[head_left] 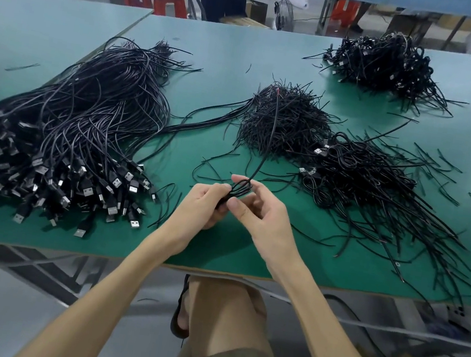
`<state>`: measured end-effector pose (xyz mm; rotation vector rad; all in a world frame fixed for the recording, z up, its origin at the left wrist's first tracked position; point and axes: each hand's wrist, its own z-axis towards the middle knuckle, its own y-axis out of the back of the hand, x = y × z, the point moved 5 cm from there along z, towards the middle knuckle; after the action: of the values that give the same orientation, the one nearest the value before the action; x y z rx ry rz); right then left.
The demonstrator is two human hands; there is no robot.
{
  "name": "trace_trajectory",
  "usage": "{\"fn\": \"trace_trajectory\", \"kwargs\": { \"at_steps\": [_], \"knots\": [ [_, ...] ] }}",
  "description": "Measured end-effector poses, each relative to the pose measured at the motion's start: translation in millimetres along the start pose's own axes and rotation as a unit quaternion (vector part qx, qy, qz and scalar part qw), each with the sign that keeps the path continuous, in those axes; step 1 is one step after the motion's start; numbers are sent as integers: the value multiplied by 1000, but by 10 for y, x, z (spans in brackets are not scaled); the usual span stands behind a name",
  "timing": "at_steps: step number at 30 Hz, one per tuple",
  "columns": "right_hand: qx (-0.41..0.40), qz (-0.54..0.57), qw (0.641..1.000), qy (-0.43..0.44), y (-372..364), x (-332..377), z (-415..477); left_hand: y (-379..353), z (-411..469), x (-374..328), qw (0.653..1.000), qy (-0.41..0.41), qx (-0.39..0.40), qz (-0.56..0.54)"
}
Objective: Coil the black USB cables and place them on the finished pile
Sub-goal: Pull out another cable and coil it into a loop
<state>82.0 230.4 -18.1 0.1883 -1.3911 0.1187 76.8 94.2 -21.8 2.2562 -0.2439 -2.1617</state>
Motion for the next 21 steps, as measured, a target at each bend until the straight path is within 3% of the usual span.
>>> {"fn": "trace_trajectory", "kwargs": {
  "at_steps": [12, 17, 21],
  "knots": [
    [-41, -187, 982, -1, -65, -30, -22, -27, 4, -32, 999, -16, -26, 17],
    [-9, -229, 972, 48, -182, 9, -64, 51, -5, -25, 997, -25, -78, 12],
    [8, -229, 971, 64, -175, 14, -78, 34, -12, -18, 997, -18, -71, -4]
  ]
}}
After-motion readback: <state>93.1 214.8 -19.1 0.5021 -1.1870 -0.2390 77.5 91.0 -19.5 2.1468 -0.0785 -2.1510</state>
